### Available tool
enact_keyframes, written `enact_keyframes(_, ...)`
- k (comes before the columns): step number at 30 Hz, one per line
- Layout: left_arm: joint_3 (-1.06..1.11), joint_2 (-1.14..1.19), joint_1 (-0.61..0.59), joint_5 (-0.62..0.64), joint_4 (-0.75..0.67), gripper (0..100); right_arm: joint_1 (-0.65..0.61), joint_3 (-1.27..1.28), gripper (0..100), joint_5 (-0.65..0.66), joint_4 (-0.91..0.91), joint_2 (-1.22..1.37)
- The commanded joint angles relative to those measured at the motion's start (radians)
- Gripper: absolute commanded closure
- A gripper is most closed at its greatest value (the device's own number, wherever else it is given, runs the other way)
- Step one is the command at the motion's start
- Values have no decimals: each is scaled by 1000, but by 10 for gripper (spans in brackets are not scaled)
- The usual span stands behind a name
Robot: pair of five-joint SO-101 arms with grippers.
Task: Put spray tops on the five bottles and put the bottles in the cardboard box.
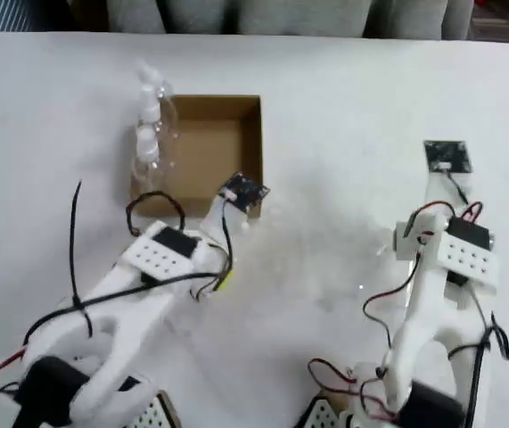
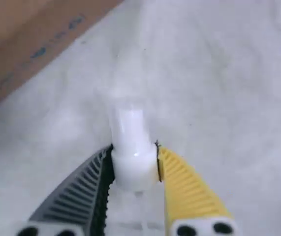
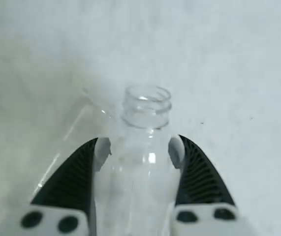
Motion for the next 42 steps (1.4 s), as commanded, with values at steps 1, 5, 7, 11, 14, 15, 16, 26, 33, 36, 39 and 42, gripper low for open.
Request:
enact_keyframes(1, 35, -133, 7, -18, -41, 980, 12, 2, 982, 3, -5, -156)
enact_keyframes(5, 77, -214, 7, -18, -41, 980, 5, 160, 982, 3, -61, -323)
enact_keyframes(7, 92, -243, 7, -18, -41, 980, 10, 227, 982, 2, -148, -389)
enact_keyframes(11, 107, -275, 8, -18, -41, 980, 4, 281, 982, -57, -377, -476)
enact_keyframes(14, 107, -283, 7, -18, -43, 980, -2, 273, 983, -198, -539, -487)
enact_keyframes(15, 107, -283, 7, -18, -43, 980, -21, 265, 983, -226, -578, -487)
enact_keyframes(16, 103, -283, 7, -18, -43, 980, -44, 262, 983, -244, -608, -487)
enact_keyframes(26, -12, -470, 7, -20, -41, 980, -414, 216, 983, -479, -667, -498)
enact_keyframes(33, -112, -803, 7, -18, -43, 980, -596, 285, 983, -555, -667, -555)
enact_keyframes(36, -158, -891, -19, -18, -101, 980, -713, 371, 983, -555, -667, -628)
enact_keyframes(39, -180, -891, -56, -17, -311, 980, -825, 465, 983, -532, -667, -720)
enact_keyframes(42, -183, -834, -77, -17, -546, 980, -903, 545, 983, -463, -667, -845)
